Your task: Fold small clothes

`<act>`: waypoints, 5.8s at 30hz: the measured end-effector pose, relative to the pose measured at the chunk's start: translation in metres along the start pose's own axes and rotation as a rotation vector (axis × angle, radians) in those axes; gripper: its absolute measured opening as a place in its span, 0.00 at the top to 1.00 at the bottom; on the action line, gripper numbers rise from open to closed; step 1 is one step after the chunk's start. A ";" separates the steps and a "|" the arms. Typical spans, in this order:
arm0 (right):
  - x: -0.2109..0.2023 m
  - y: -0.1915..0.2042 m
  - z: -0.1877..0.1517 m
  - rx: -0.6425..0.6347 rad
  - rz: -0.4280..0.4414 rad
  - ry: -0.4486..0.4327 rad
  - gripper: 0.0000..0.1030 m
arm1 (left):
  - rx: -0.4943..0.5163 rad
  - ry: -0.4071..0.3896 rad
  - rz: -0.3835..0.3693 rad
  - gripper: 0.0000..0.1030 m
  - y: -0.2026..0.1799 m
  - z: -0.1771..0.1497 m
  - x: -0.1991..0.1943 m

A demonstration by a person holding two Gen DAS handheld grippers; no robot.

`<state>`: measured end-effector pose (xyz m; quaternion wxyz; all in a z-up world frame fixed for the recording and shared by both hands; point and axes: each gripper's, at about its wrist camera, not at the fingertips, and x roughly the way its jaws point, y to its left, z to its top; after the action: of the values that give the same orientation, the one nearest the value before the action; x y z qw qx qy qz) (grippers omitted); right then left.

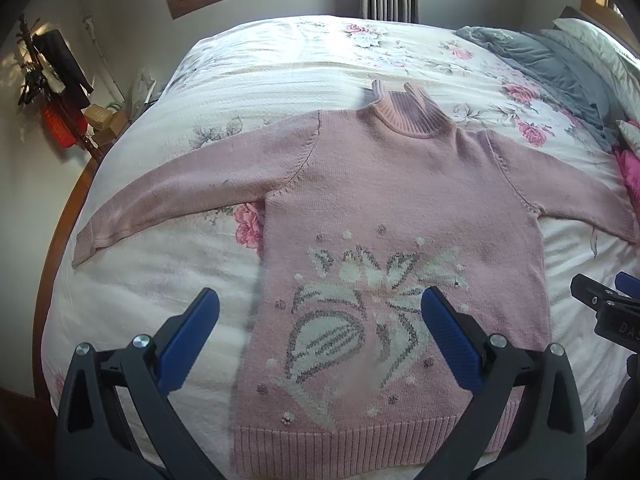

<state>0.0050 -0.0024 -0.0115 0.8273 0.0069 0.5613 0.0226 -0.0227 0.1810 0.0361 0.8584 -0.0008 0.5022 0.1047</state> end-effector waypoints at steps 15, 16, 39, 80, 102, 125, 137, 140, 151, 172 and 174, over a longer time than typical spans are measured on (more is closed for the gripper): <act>0.002 -0.005 0.001 0.000 -0.001 0.002 0.04 | -0.001 0.001 0.008 0.03 0.000 -0.002 0.002; 0.002 -0.005 0.001 0.000 -0.001 0.000 0.04 | -0.002 0.000 0.010 0.03 0.000 -0.003 0.002; 0.000 -0.006 0.000 0.007 0.008 -0.002 0.04 | -0.001 -0.005 0.009 0.03 -0.001 -0.005 0.000; 0.151 -0.545 0.102 0.638 -0.060 0.124 0.08 | 0.058 -0.005 -0.142 0.03 -0.308 0.124 0.111; 0.128 -0.489 0.125 0.504 0.305 -0.026 0.81 | 0.021 0.069 -0.082 0.03 -0.297 0.137 0.152; 0.142 -0.297 0.119 0.079 0.450 0.093 0.58 | 0.038 0.164 -0.338 0.03 -0.331 0.133 0.148; 0.108 -0.363 0.024 0.246 0.369 0.089 0.58 | 0.100 0.315 -0.422 0.10 -0.430 0.112 0.201; 0.105 -0.367 0.017 0.260 0.355 0.087 0.58 | 0.093 0.359 -0.476 0.37 -0.447 0.111 0.207; 0.105 -0.353 0.026 0.247 0.336 0.076 0.58 | -0.015 0.263 -0.580 0.90 -0.422 0.121 0.174; 0.118 -0.235 0.091 0.061 0.396 0.072 0.57 | -0.274 0.027 -0.258 0.91 -0.113 0.159 0.136; 0.119 -0.216 0.098 0.034 0.403 0.070 0.57 | -0.304 0.023 -0.235 0.91 -0.088 0.159 0.138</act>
<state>0.1467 -0.2111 -0.0937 0.7859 0.1322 0.5771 0.1787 0.1953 0.1370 -0.0138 0.8488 -0.1905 0.4868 0.0784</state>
